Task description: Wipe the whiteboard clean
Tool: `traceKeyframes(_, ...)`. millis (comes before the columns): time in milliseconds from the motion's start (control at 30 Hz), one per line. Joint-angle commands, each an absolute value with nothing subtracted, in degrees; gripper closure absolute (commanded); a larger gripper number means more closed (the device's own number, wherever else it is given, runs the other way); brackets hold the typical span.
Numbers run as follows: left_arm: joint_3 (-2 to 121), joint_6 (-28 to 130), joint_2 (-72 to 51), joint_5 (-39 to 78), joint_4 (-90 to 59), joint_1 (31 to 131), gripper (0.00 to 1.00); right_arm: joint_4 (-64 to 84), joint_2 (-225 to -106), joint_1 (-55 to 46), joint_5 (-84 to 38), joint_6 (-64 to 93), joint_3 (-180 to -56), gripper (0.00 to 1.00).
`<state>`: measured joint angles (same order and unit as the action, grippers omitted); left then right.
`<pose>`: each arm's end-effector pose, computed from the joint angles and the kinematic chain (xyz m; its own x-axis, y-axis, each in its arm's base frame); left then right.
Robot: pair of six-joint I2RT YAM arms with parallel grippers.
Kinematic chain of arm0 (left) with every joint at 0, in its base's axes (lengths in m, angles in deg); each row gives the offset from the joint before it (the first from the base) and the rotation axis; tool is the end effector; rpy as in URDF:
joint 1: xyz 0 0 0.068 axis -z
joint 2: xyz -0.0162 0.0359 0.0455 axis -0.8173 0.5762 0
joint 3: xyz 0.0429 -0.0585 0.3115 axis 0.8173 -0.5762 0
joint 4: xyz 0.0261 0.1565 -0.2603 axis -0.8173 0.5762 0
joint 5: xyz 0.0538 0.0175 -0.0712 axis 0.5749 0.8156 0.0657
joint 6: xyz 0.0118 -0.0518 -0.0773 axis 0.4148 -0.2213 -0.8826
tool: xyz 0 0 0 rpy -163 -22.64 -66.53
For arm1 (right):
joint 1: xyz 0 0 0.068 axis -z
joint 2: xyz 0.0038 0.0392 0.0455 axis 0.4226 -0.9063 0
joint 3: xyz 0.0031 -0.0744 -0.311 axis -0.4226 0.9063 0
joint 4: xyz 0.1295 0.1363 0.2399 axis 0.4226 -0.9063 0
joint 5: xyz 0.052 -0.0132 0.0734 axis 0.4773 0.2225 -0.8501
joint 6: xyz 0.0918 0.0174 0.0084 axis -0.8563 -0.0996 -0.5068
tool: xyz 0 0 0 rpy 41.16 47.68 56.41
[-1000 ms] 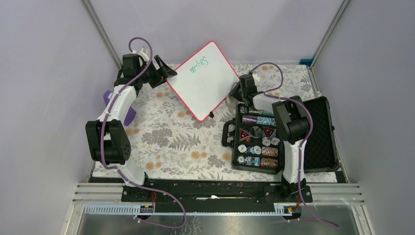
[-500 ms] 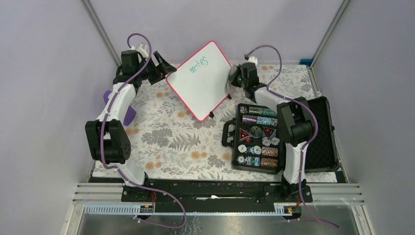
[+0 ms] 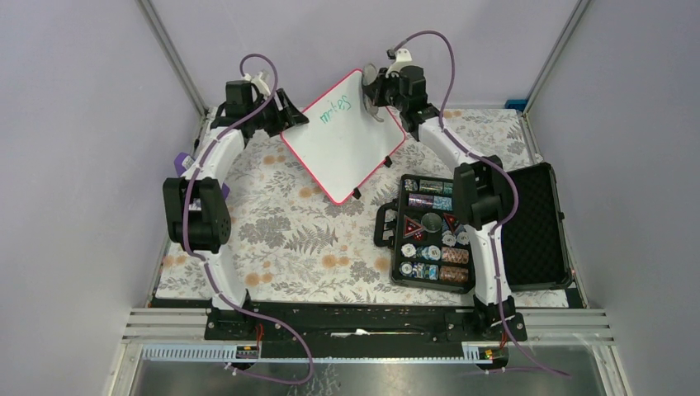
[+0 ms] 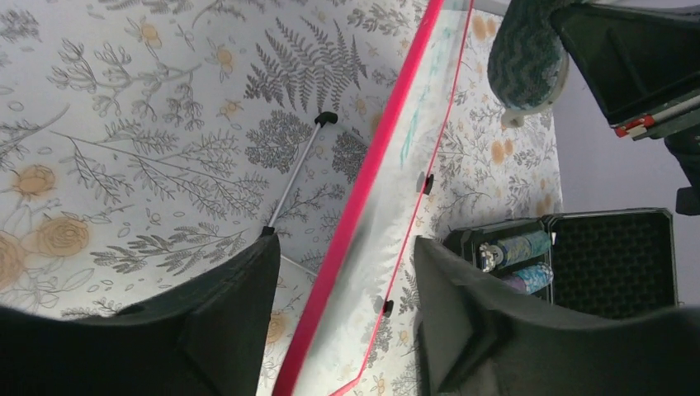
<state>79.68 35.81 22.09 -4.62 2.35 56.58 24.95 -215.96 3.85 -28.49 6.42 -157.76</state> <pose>0.5351 -0.0618 0.3171 -0.6796 -0.3652 -0.6362 0.1965 0.7450 -0.6375 0.6259 0.2621 0.3221 -0.1670 0.2054 -0.9643 -0.5323 0.8045 0.2636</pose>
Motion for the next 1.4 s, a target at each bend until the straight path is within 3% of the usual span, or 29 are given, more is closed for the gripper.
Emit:
traceKeyframes(0, 82.00, 39.32, 23.28, -6.92, -0.49, 56.45, 0.46, 15.34, -220.89, 3.93, -32.59, 13.46, -168.11, 1.00)
traceKeyframes(100, 81.66, 39.55, 23.76, -6.57, -0.58, 56.40, 0.58, 13.03, -223.51, 3.75, -34.29, 16.17, -170.97, 1.00)
traceKeyframes(433, 79.84, 42.98, 25.24, -8.37, -3.07, 56.09, 0.82, 13.07, -224.55, 2.93, -34.23, 18.66, -170.77, 1.00)
traceKeyframes(600, 79.01, 46.63, 25.05, -7.40, -2.52, 56.05, 0.99, 13.92, -224.95, 2.45, -35.12, 19.02, -170.89, 1.00)
traceKeyframes(767, 76.08, 50.10, 24.53, -3.70, -2.77, 56.12, 1.00, 15.20, -226.23, 1.47, -35.83, 21.08, -171.99, 1.00)
traceKeyframes(1067, 73.71, 53.44, 21.15, -0.38, -3.76, 58.25, 1.00, 3.88, -233.15, -6.26, -41.21, 33.15, -184.87, 1.00)
traceKeyframes(1233, 73.92, 53.19, 20.75, -0.16, -3.81, 58.25, 1.00, 1.89, -229.66, -12.20, -46.28, 40.68, -178.83, 1.00)
traceKeyframes(1367, 74.03, 52.95, 20.21, -0.20, -3.79, 58.10, 1.00, 5.88, -226.22, -12.82, -48.16, 37.93, -172.09, 1.00)
